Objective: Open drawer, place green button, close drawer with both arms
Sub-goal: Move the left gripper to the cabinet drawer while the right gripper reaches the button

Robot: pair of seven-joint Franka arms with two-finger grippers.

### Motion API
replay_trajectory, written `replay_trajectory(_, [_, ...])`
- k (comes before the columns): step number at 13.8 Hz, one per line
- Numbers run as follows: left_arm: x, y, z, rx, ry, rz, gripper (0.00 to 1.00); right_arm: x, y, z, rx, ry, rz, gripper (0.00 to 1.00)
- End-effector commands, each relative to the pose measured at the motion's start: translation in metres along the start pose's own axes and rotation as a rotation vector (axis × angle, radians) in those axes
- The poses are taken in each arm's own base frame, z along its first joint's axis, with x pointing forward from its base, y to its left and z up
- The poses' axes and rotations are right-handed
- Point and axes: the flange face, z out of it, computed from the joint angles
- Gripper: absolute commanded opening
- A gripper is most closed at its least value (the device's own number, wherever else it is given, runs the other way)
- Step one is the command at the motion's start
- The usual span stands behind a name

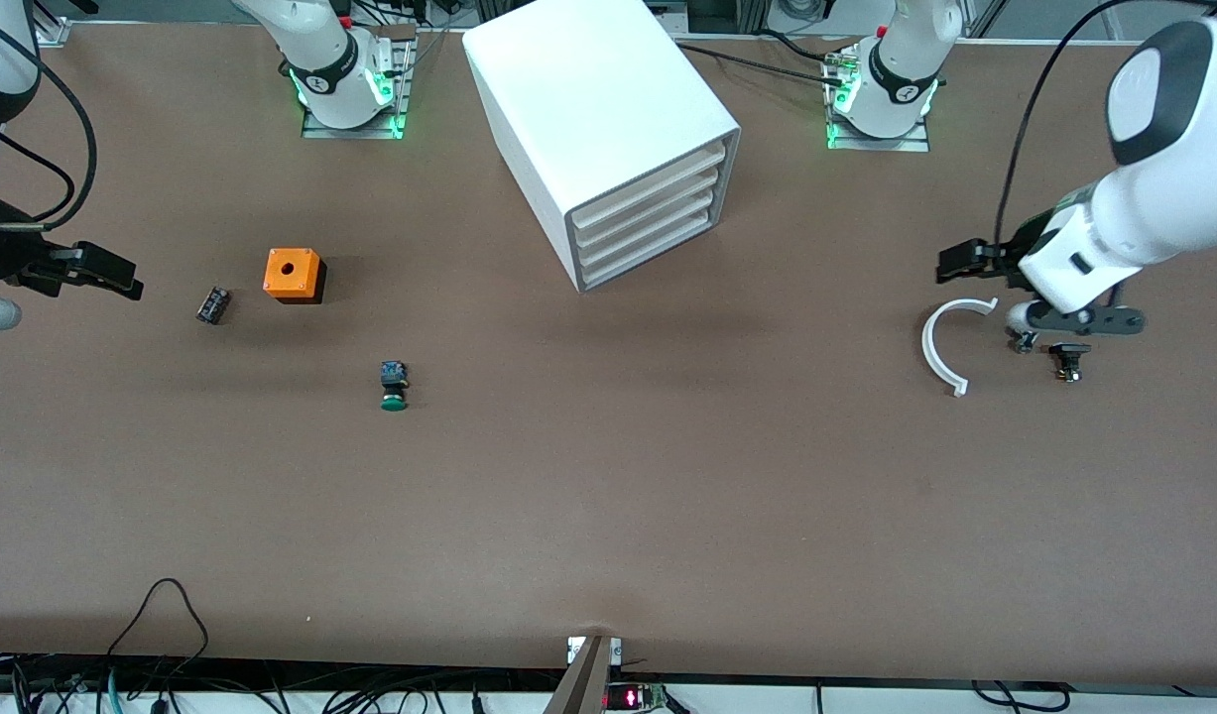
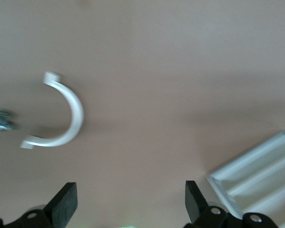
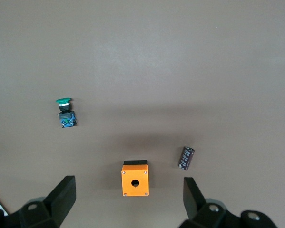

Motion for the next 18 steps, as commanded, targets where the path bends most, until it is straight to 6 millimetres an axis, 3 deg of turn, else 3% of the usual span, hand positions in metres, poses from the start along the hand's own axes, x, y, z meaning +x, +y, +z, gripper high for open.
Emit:
replay_trajectory(1, [0.010, 0.000, 0.061, -0.144, -0.123, -0.032, 1.00, 0.005, -0.006, 0.013, 0.046, -0.018, -0.003, 1.00])
replay_trajectory(4, [0.016, 0.017, 0.124, -0.304, -0.257, -0.073, 1.00, 0.017, -0.014, 0.042, 0.068, -0.052, -0.002, 1.00])
replay_trajectory(9, [0.018, 0.090, 0.251, -0.482, -0.395, -0.138, 1.00, 0.048, -0.066, 0.102, 0.044, -0.037, -0.065, 1.00])
replay_trajectory(12, [0.009, 0.128, 0.303, -0.516, -0.415, -0.094, 1.00, 0.055, -0.079, 0.131, 0.037, -0.011, -0.082, 1.00])
replay_trajectory(15, [-0.016, 0.144, 0.341, -0.583, -0.447, -0.063, 1.00, 0.060, -0.090, 0.169, 0.032, -0.015, -0.091, 1.00])
replay_trajectory(18, [-0.034, 0.155, 0.358, -0.591, -0.468, 0.001, 1.00, 0.046, -0.132, 0.222, 0.031, 0.042, -0.142, 1.00])
